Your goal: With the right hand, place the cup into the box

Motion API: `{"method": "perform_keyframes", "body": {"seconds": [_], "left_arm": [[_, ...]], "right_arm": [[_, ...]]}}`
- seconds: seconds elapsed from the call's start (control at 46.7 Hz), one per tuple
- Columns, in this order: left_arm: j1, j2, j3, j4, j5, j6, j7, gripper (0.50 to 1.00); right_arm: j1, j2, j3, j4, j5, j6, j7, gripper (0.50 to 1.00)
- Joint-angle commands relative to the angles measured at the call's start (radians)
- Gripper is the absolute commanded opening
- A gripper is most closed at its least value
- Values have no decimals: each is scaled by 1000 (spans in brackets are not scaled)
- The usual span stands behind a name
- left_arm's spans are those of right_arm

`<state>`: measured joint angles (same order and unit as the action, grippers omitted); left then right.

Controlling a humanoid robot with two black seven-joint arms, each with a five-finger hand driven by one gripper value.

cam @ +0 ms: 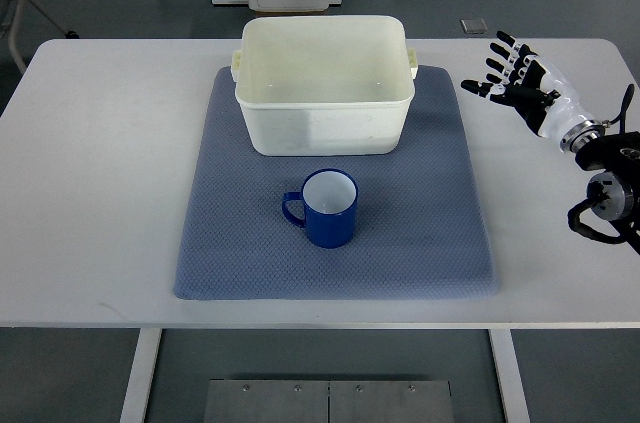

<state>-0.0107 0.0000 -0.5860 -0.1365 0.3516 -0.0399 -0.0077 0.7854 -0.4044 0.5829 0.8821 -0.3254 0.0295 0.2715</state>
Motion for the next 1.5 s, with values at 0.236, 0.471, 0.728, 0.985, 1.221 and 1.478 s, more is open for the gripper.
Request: {"method": "perform_keyframes", "body": {"seconds": [0.236, 0.471, 0.728, 0.985, 1.221, 1.478], "left_arm": [[-2, 0, 0, 0, 0, 0, 0, 1000], [5, 0, 0, 0, 1, 0, 0, 1000], [5, 0, 0, 0, 0, 0, 0, 1000], [5, 0, 0, 0, 0, 0, 0, 1000], [6, 0, 0, 0, 0, 0, 0, 1000], [6, 0, 0, 0, 0, 0, 0, 1000]], "right_arm": [[2, 3, -8, 0, -1, 1, 0, 1000], [0, 4, -9, 0, -1, 1, 2, 1000], [-2, 10, -11, 3, -1, 13, 15, 1000], [-11, 10, -14, 0, -1, 47, 15, 1000], [-6, 10, -12, -2, -1, 46, 15, 1000], [0, 7, -5, -5, 0, 46, 15, 1000]]}}
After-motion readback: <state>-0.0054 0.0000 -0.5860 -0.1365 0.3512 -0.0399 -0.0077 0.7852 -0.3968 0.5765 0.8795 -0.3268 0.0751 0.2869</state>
